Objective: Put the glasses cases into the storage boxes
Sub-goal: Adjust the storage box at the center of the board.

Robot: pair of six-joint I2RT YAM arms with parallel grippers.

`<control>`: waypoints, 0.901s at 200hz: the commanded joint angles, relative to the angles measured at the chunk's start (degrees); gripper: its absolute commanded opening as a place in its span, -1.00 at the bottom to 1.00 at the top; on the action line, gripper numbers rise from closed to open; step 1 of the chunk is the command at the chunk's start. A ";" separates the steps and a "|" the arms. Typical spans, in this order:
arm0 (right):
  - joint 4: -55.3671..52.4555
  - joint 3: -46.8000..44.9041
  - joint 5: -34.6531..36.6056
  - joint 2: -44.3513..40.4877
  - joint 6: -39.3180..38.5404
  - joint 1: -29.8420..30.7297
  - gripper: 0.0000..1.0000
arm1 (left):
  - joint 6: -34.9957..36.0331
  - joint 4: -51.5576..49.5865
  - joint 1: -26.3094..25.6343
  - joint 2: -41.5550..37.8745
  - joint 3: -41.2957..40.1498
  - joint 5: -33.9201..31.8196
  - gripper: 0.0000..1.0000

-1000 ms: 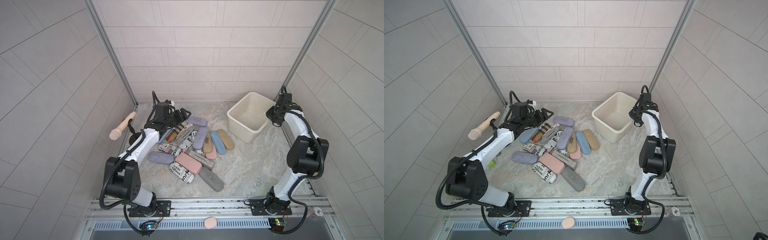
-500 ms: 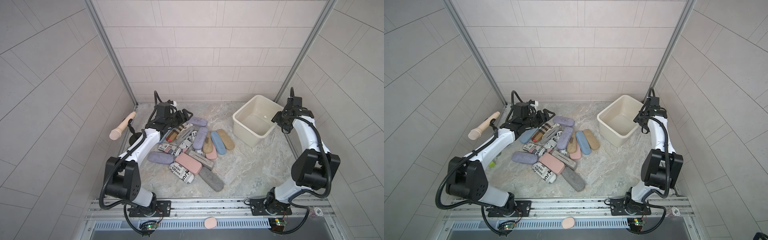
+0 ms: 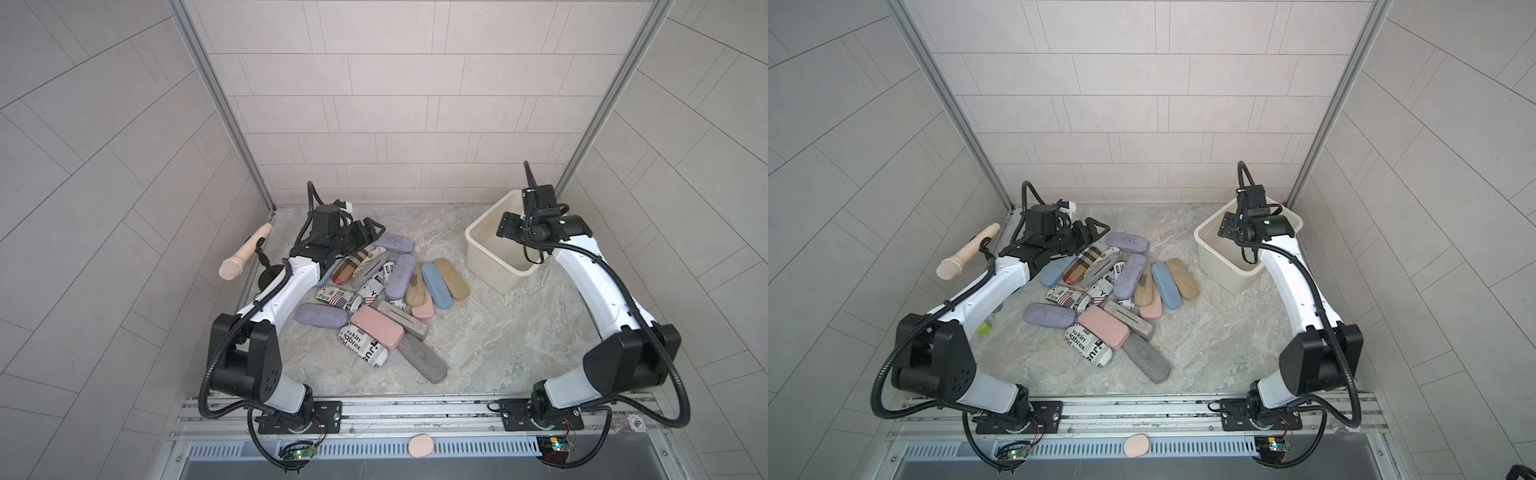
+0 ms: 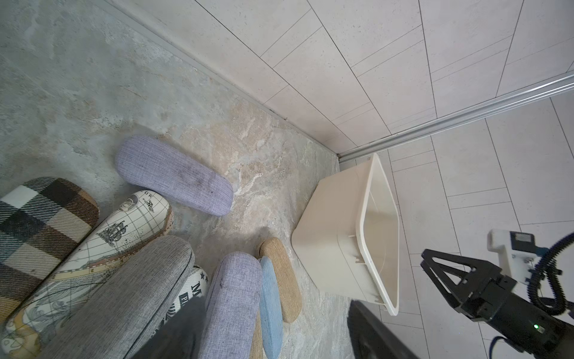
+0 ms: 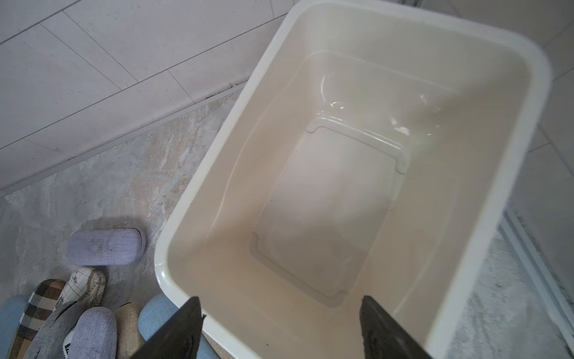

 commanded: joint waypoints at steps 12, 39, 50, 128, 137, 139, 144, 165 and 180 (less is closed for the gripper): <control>3.91 4.11 0.04 6.11 4.56 2.38 0.71 | 0.91 -0.34 -0.22 -1.59 1.71 0.11 0.58; 5.37 7.42 -0.91 11.51 6.69 3.64 0.73 | 0.80 -0.39 -0.22 -1.44 1.71 0.18 0.58; 5.76 8.57 -1.30 13.73 7.21 3.99 0.73 | 0.79 -0.32 -0.21 -1.43 1.71 0.23 0.58; 2.60 13.73 -0.80 21.45 4.14 5.27 -0.25 | 0.73 -0.34 -0.14 -0.49 1.76 0.33 0.58; 1.50 13.97 -0.68 21.27 2.81 5.28 -0.38 | 0.70 -0.32 -0.04 -0.37 1.82 0.52 0.58; 1.27 14.03 -0.67 21.22 2.48 5.29 -0.39 | 0.64 -0.33 -0.04 -0.32 1.84 0.51 0.58; 0.58 14.09 -0.74 20.97 1.57 5.28 -0.43 | 0.62 -0.38 -0.03 -0.30 1.87 0.49 0.58; -0.90 12.15 -0.96 18.44 -1.38 5.29 -0.57 | 0.54 -0.35 0.05 -0.29 1.83 0.49 0.58; -1.59 9.39 -1.90 15.50 -3.28 5.35 -0.63 | 0.42 -0.34 0.05 -0.44 1.96 0.61 0.58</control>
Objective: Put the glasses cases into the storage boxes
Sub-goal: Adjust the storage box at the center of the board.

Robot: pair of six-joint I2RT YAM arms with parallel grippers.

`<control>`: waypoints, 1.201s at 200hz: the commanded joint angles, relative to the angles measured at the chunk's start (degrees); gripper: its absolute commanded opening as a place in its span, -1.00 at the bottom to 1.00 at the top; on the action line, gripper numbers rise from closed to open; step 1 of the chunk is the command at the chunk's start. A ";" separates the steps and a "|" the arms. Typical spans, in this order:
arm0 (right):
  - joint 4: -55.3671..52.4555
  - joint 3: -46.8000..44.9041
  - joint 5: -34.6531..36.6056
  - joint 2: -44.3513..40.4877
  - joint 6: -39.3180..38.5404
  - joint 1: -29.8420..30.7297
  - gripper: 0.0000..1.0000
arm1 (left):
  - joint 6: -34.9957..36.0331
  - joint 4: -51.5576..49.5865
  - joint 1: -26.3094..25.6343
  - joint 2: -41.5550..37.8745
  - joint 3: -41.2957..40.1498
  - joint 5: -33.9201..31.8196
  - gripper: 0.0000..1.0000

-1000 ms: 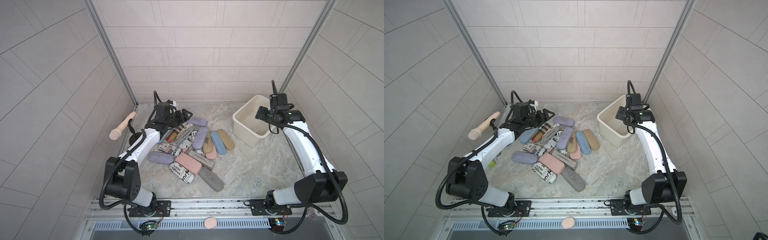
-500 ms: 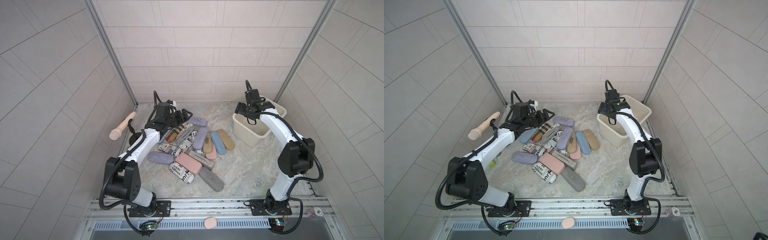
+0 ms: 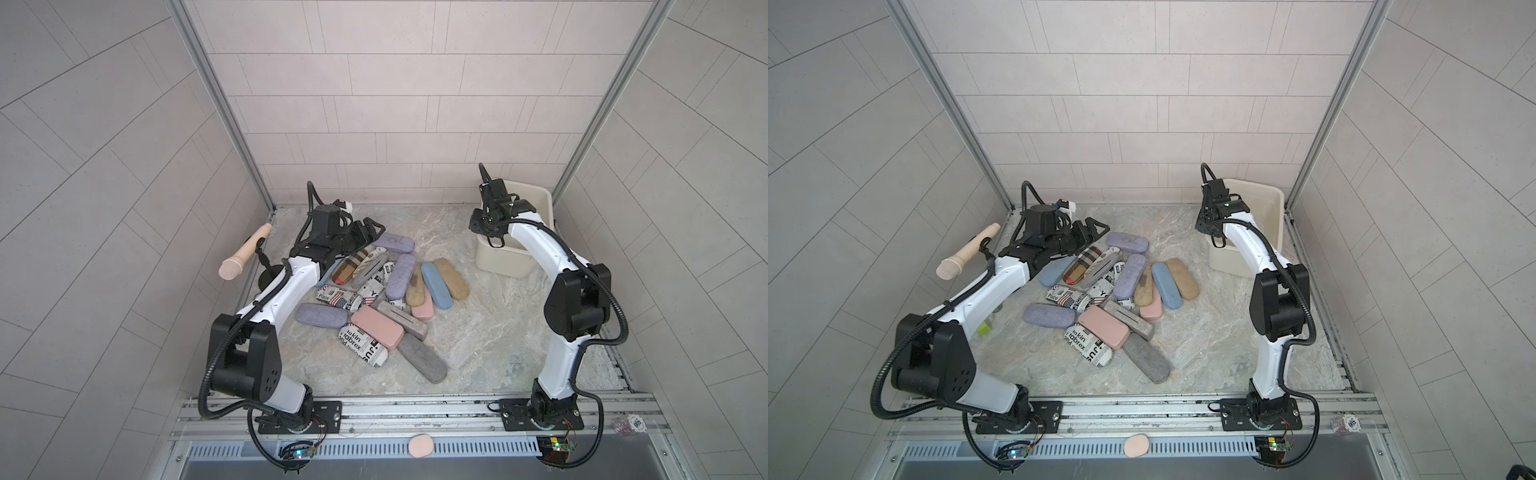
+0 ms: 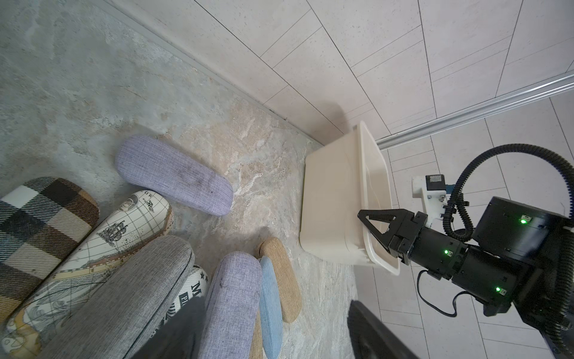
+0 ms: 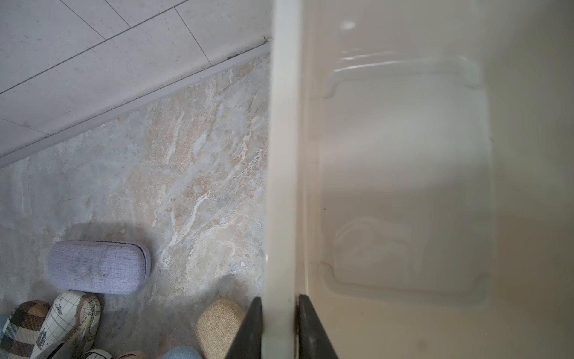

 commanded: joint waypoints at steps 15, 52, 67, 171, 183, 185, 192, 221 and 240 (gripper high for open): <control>-4.76 -6.03 -1.26 -9.14 -6.76 0.81 -0.68 | 0.32 -0.24 0.01 -0.57 1.91 0.69 0.58; -7.92 -16.47 -2.64 -21.02 -11.39 1.15 -0.81 | -0.16 0.42 -0.12 -1.25 1.67 1.04 0.58; -8.72 -21.27 -4.81 -25.58 -13.19 1.36 -0.84 | 0.00 0.61 -0.06 -1.69 1.60 1.04 0.58; -16.24 -32.24 -1.89 -37.40 -15.67 5.54 -0.75 | 0.09 1.24 -0.27 -2.86 1.17 1.03 0.58; -18.57 -30.15 0.20 -37.20 -15.52 5.87 -0.37 | -0.04 1.43 -0.24 -2.88 1.13 1.03 0.58; -18.84 -29.82 0.48 -37.16 -15.59 5.87 -0.30 | -0.01 1.47 -0.30 -2.88 1.10 0.93 0.58; -20.17 -28.92 1.21 -36.75 -15.83 5.95 -0.11 | -0.32 1.69 -0.24 -2.99 1.00 0.86 0.58; -21.63 -26.75 2.30 -37.89 -15.33 7.03 0.09 | 0.25 2.26 -0.27 -3.48 0.05 -0.82 0.61; -20.07 -25.97 2.63 -39.59 -16.04 9.47 0.10 | -0.66 1.67 -0.16 -3.53 -0.08 -2.93 0.60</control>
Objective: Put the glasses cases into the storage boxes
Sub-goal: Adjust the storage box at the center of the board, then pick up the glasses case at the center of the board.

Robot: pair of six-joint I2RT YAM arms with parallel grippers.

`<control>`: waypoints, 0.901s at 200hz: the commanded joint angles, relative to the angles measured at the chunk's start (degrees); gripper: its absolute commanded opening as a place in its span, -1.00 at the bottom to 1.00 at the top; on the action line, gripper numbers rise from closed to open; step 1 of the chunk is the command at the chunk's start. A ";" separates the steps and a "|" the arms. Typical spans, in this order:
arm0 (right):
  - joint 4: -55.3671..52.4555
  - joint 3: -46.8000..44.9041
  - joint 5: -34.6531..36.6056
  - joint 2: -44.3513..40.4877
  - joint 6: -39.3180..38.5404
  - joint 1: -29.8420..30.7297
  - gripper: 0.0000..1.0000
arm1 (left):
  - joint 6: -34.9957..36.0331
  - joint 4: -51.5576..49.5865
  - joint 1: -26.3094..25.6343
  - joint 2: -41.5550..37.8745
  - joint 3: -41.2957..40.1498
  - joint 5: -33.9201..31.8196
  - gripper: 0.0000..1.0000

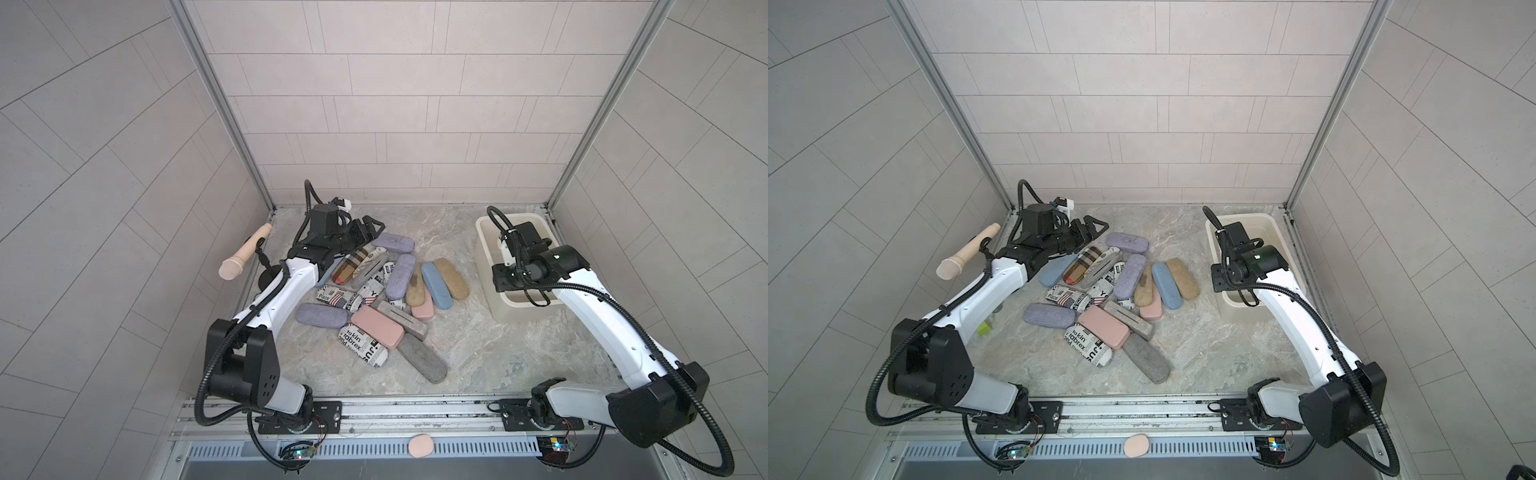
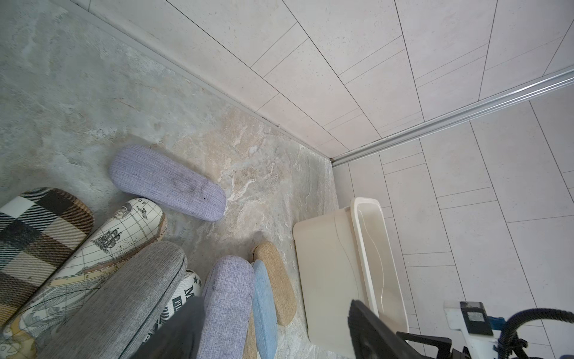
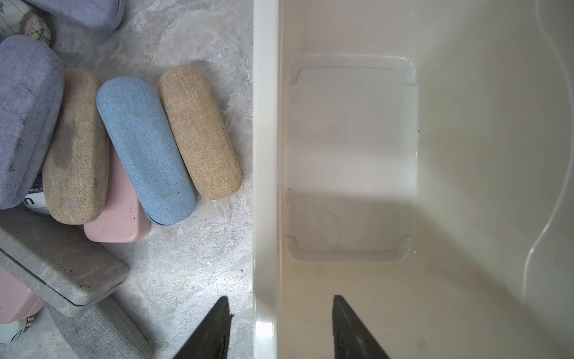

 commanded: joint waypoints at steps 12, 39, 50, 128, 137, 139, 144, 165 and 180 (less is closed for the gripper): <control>-0.88 1.80 5.10 -3.06 -0.48 5.08 0.11 | -1.17 0.53 0.01 -2.46 -0.27 -3.84 0.60; 2.39 1.15 10.94 -3.07 0.29 9.67 0.13 | -2.88 1.05 0.61 -3.76 -2.03 -8.19 0.60; 3.96 0.83 10.92 -3.39 0.00 11.03 0.13 | -4.57 3.01 1.29 -4.28 -3.32 -8.33 0.59; 4.70 6.42 9.94 3.42 -2.25 26.22 0.18 | -13.36 10.91 4.55 -1.14 -4.01 2.42 0.51; 3.29 6.58 10.54 5.41 -1.50 29.59 0.25 | -13.36 11.15 4.62 -1.13 -4.03 2.98 0.51; 2.98 6.51 10.72 5.78 -1.43 30.33 0.27 | -13.42 11.19 4.62 -1.14 -3.95 3.05 0.51; 2.51 6.21 11.22 6.70 -0.91 32.14 0.31 | -13.49 11.26 4.62 -1.20 -3.94 3.20 0.51; 0.73 4.37 11.06 10.52 2.96 37.65 0.39 | -12.30 8.57 4.62 -1.99 -3.76 1.37 0.51; 2.97 1.74 9.25 12.15 4.70 40.84 0.39 | -9.26 2.10 4.71 -2.62 -2.15 -2.11 0.51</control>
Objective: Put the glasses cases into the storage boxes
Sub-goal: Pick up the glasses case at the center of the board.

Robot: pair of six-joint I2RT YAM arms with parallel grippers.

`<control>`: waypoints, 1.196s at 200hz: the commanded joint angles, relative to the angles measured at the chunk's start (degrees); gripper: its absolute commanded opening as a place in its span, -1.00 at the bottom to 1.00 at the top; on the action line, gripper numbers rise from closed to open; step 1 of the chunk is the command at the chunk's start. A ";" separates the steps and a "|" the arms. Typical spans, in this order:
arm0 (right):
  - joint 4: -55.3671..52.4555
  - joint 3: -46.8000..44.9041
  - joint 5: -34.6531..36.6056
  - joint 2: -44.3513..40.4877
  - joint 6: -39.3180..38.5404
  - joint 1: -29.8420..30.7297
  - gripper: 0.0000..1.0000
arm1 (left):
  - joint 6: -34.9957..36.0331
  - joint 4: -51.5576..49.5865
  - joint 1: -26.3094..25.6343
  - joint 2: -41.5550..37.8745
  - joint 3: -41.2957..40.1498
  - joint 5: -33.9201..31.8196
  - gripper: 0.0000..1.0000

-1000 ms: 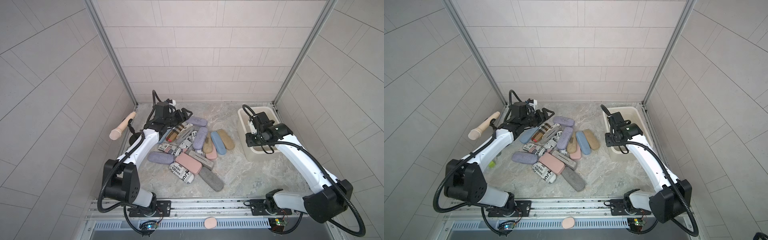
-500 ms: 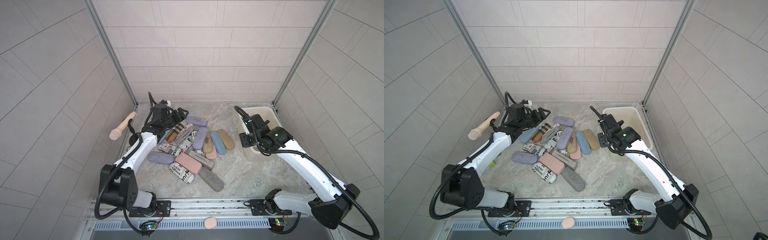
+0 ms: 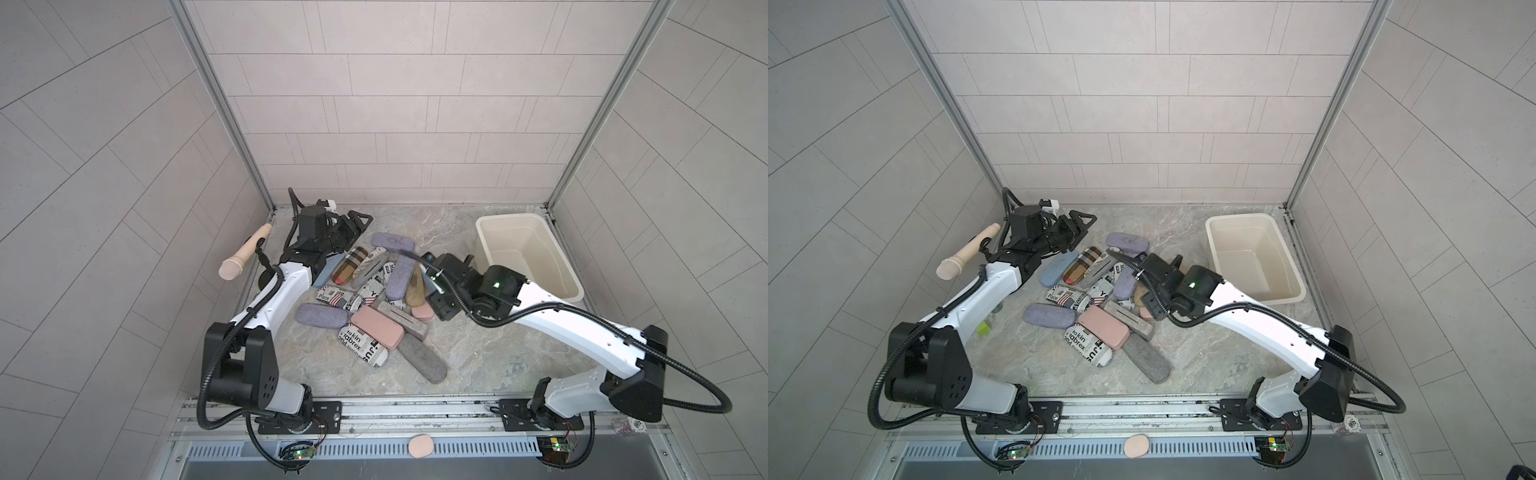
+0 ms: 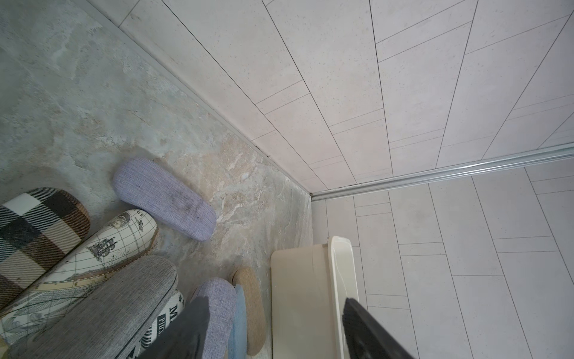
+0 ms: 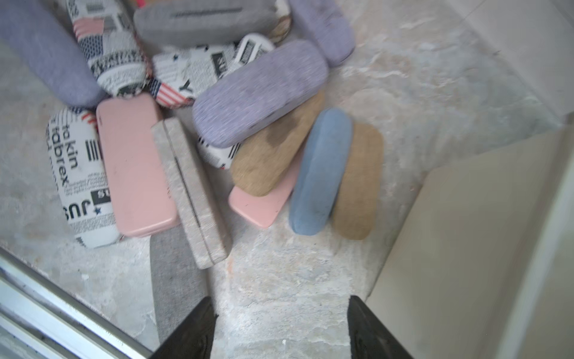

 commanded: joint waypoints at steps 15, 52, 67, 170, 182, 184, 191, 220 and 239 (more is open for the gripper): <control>0.05 -5.10 -1.72 3.12 5.66 5.55 0.43 | 4.46 -10.99 1.10 -2.27 2.74 -6.78 0.53; 6.36 -9.89 -7.69 6.04 7.43 6.55 0.51 | 4.02 -13.58 3.23 -3.97 1.31 -13.08 0.63; 6.27 -10.51 -8.08 8.24 7.35 7.11 0.53 | 4.05 -14.06 3.34 -3.69 1.50 -13.38 0.65; 13.47 -14.95 -15.51 14.81 8.54 7.77 0.66 | 5.46 -13.99 3.45 -3.44 2.49 -11.91 0.73; 13.57 -15.15 -15.90 15.71 8.54 7.86 0.66 | 5.45 -13.85 3.53 -3.13 2.70 -11.26 0.73; 13.60 -15.15 -15.87 15.82 8.54 7.86 0.66 | 5.45 -13.82 3.53 -3.08 2.71 -11.25 0.73; 13.76 -15.28 -16.08 16.25 8.42 7.86 0.66 | 5.41 -13.69 3.48 -2.98 2.70 -11.06 0.73; 13.90 -15.15 -16.22 17.72 7.43 7.90 0.61 | 5.54 -13.18 3.49 -2.76 2.60 -10.45 0.73; 14.76 -15.53 -16.84 18.20 7.51 7.87 0.50 | 5.45 -12.92 3.52 -2.47 2.66 -9.95 0.73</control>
